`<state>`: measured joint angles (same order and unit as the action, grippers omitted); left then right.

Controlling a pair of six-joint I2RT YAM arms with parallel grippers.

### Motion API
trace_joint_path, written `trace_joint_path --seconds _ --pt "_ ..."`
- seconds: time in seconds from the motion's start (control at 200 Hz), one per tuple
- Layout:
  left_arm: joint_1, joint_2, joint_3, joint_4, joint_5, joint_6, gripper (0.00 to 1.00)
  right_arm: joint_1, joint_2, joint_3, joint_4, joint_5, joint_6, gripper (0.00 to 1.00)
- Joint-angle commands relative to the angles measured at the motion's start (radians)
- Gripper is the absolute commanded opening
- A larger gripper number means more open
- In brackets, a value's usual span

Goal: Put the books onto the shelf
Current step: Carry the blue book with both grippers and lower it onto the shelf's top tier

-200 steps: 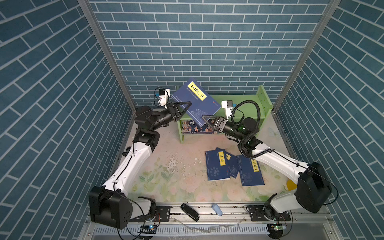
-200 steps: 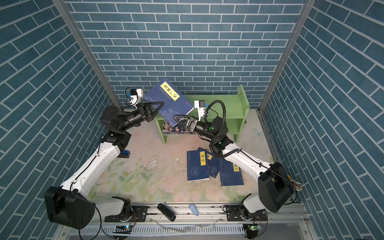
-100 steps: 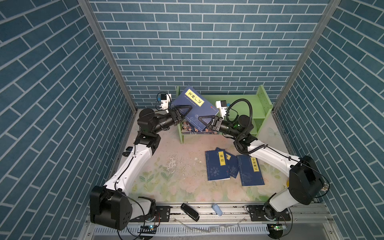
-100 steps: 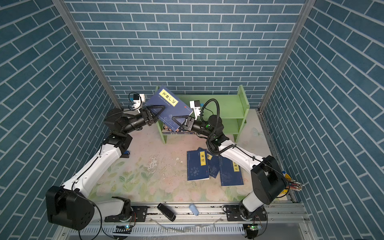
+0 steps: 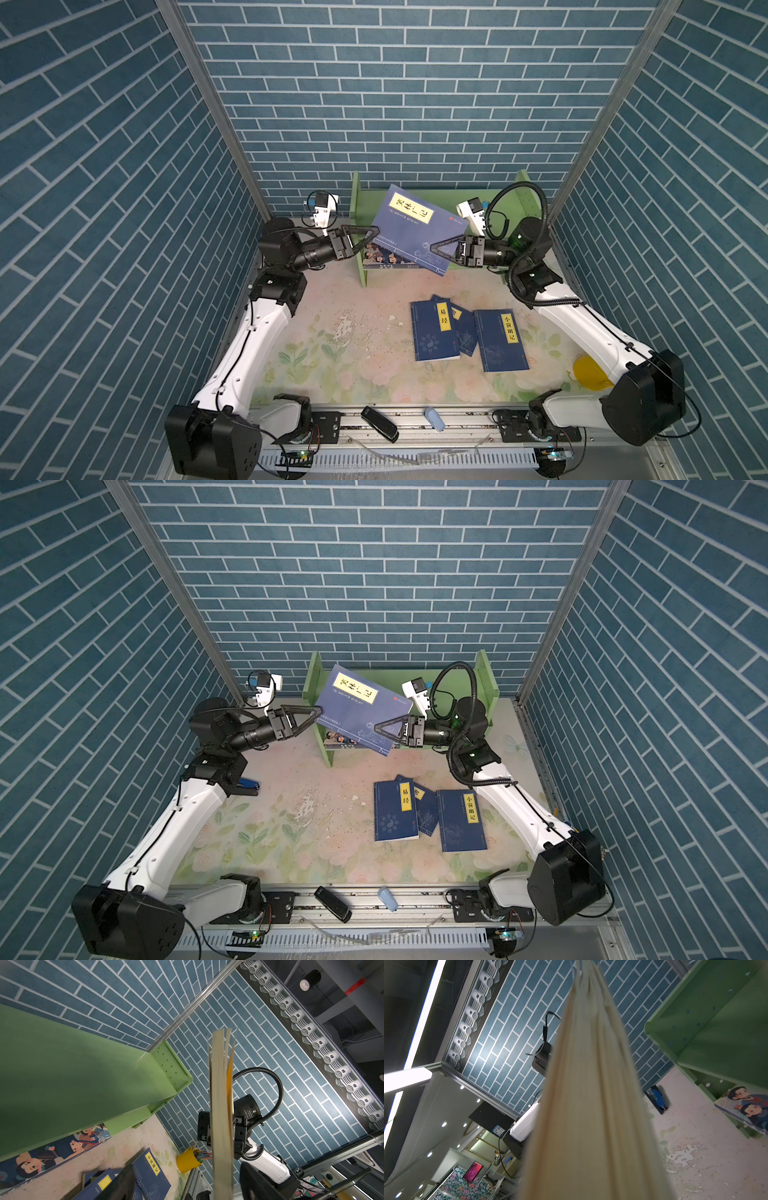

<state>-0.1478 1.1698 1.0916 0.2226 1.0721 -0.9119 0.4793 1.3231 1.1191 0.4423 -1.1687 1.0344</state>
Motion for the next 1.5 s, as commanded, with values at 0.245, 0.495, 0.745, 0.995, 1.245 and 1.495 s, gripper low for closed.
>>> trace_joint_path --seconds 0.245,0.495,0.745,0.995,1.245,1.495 --pt "-0.037 0.003 0.028 0.035 0.207 -0.007 0.56 -0.004 -0.026 0.123 -0.387 -0.146 -0.313 0.0" --pt "-0.081 0.023 0.04 0.0 0.22 0.041 0.29 -0.005 0.045 0.195 -0.481 -0.153 -0.378 0.0" --pt "-0.079 0.041 0.062 0.018 0.141 0.048 0.0 -0.033 0.047 0.196 -0.496 -0.059 -0.379 0.45" --pt "-0.065 0.074 0.091 0.09 0.107 0.009 0.0 -0.099 -0.025 0.012 -0.123 0.016 -0.104 0.53" --pt "-0.063 0.099 0.059 0.215 0.087 -0.079 0.0 -0.099 -0.003 -0.067 0.219 0.046 0.136 0.46" --pt "-0.062 0.108 0.064 0.159 0.047 -0.051 0.0 -0.081 0.028 -0.082 0.354 0.067 0.233 0.29"
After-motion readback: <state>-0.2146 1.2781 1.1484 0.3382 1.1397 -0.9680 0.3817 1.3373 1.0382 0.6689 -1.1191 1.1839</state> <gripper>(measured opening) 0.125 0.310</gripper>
